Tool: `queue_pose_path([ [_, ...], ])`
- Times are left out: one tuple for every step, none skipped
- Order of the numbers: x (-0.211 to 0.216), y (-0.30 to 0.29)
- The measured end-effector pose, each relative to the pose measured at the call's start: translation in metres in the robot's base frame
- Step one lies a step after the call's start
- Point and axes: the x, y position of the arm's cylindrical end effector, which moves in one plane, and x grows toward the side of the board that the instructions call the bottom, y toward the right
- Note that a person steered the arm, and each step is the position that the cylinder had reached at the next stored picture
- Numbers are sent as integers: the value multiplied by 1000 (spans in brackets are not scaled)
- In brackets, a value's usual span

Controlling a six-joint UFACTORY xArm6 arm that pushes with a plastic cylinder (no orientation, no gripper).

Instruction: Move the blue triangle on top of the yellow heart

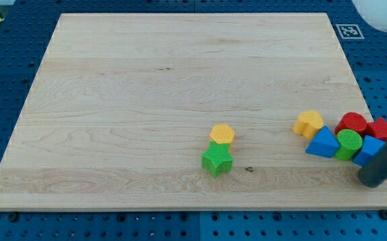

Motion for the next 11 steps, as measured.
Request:
queue_pose_path([
  [-5,-19],
  [-22,-28],
  [-25,-28],
  [-25,-29],
  [-36,-44],
  [-44,-45],
  [-66,-43],
  [-73,-43],
  [-95,-43],
  [-113,-43],
  [-127,-61],
])
